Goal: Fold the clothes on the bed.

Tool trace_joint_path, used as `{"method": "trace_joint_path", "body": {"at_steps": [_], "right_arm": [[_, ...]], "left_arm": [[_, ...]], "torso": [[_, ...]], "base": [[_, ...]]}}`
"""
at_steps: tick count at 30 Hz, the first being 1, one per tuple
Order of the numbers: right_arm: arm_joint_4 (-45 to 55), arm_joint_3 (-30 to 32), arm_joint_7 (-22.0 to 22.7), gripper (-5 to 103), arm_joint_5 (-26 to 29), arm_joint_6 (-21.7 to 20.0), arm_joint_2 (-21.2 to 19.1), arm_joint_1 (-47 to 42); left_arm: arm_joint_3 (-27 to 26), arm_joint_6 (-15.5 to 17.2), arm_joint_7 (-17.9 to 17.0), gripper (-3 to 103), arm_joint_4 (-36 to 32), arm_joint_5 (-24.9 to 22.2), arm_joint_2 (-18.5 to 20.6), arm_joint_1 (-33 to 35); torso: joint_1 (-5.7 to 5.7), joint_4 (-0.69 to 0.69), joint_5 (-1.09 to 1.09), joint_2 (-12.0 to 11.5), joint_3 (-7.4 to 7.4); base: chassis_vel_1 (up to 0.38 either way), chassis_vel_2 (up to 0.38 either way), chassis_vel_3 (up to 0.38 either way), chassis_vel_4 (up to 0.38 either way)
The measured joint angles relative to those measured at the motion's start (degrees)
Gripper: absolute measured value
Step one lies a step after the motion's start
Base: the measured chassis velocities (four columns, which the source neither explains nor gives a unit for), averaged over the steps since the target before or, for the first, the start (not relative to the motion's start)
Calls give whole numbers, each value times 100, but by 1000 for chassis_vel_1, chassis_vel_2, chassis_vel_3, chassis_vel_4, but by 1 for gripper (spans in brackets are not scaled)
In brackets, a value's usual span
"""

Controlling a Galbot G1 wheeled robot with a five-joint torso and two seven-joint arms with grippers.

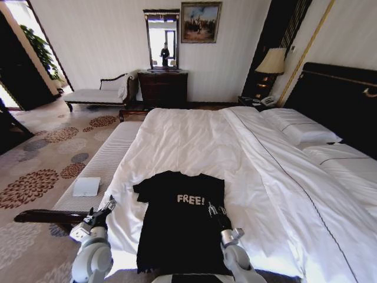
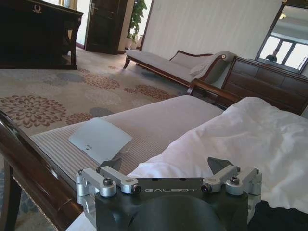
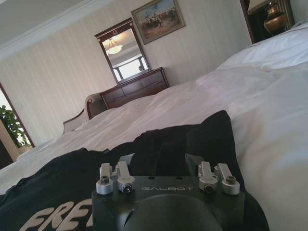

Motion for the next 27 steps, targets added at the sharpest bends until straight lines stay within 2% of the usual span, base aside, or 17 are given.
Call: {"method": "trace_joint_path", "body": {"at_steps": [2, 3, 4, 5, 6, 9, 13, 17, 20, 21, 23, 24, 27], "right_arm": [[55, -20, 183, 70, -201, -40, -48, 44], [56, -30, 343, 75, -507, -44, -90, 82], [51, -33, 437, 75, -757, -44, -112, 105], [51, -33, 437, 75, -757, -44, -112, 105], [33, -37, 562, 81, -1190, -43, -146, 141], [-9, -71, 756, 97, -1993, -40, -238, 236], [-114, -130, 864, 100, -2415, -27, -313, 367], [-166, -240, 932, 100, -2516, -48, -402, 466], [-135, -557, 1222, 100, -2398, -413, -697, 557], [-135, -557, 1222, 100, -2398, -413, -697, 557], [-38, -731, 1326, 100, -2205, -664, -950, 593], [76, -875, 1378, 100, -1955, -905, -1230, 637], [163, -996, 1424, 100, -1680, -1121, -1485, 716]], "left_arm": [[-27, -13, 8, 100, 27, -11, -2, 8], [-33, -23, 13, 100, 48, -12, -7, 14], [-33, -30, 16, 100, 61, -11, -12, 16], [-33, -30, 16, 100, 61, -11, -12, 16], [-28, -37, 21, 100, 78, -3, -22, 18], [20, -48, 23, 100, 106, 49, -51, 15], [76, -49, 21, 100, 112, 115, -71, 3], [122, -49, 9, 100, 112, 169, -79, -5], [184, -49, -8, 100, 128, 237, -92, -20], [184, -49, -8, 100, 128, 237, -92, -20], [203, -49, -12, 100, 140, 258, -98, -31], [211, -49, -15, 100, 159, 269, -102, -45], [220, -49, -17, 100, 195, 275, -108, -68]], "torso": [[0, 0, 0, 0, 0], [0, 0, -1, 0, 0], [0, 0, -1, 0, 0], [0, 0, -1, 0, 0], [0, 0, -1, 0, 0], [0, 0, -1, 0, 0], [0, 0, 0, 0, 0], [0, 0, 0, 0, 0], [0, 0, 2, 0, 0], [0, 0, 2, 0, 0], [0, 0, 1, 0, 0], [0, 0, 0, 0, 0], [0, -1, -1, 0, 0]], "base": [[0, 0, 0, 0], [0, 0, 0, 0], [0, 0, 0, 0], [0, 0, 0, 0], [0, 0, 0, 0], [0, 0, 0, 0], [0, 0, 0, 0], [0, 0, 0, 0], [0, 0, 0, 0], [0, 0, 0, 0], [0, 0, 0, 0], [0, 0, 0, 0], [0, 0, 0, 0]]}}
